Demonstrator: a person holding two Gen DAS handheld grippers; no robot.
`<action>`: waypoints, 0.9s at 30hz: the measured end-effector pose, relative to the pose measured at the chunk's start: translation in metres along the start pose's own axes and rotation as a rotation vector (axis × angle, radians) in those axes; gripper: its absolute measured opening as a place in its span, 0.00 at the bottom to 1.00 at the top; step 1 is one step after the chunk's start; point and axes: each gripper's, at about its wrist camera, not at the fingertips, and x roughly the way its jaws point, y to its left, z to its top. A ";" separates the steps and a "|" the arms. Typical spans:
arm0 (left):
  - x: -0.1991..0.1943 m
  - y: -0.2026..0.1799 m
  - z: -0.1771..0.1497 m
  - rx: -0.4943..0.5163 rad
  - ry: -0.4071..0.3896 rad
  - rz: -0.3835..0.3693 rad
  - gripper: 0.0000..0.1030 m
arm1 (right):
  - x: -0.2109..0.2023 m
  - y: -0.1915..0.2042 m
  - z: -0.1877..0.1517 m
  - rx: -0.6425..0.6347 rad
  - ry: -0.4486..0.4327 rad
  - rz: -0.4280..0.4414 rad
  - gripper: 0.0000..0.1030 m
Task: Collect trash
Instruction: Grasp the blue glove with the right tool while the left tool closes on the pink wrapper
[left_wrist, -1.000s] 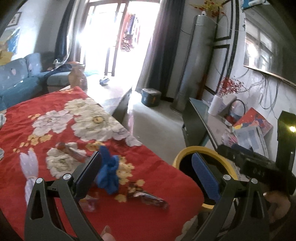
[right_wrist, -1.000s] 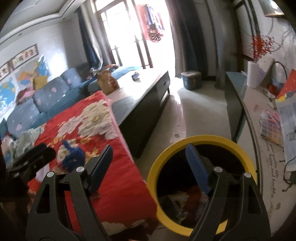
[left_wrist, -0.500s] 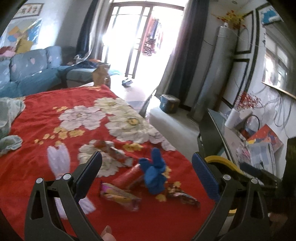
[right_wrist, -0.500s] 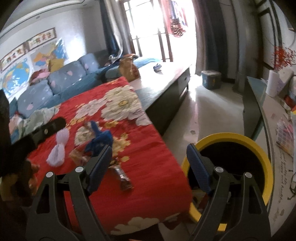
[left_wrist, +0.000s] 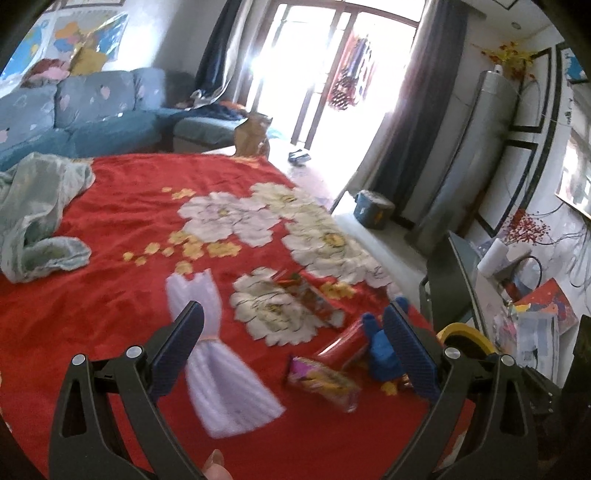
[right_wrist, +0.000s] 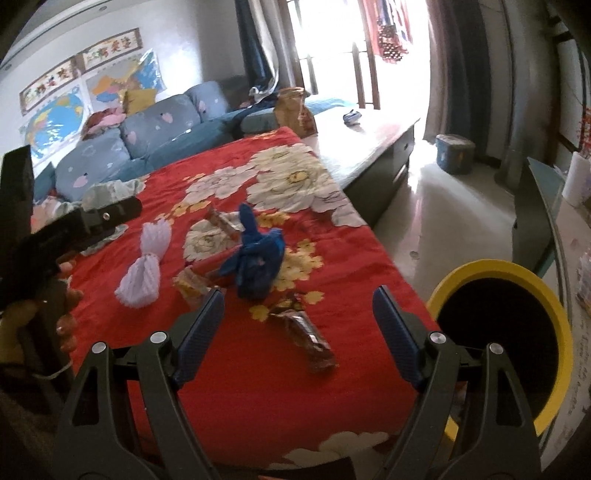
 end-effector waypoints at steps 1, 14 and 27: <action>0.001 0.003 -0.001 -0.004 0.008 -0.001 0.91 | 0.002 0.002 0.001 -0.002 0.002 0.007 0.72; 0.026 0.017 -0.024 0.007 0.198 -0.154 0.44 | 0.053 0.018 0.012 -0.034 0.088 0.082 0.50; 0.066 0.009 -0.031 0.083 0.313 -0.210 0.43 | 0.081 0.008 0.016 0.006 0.152 0.172 0.24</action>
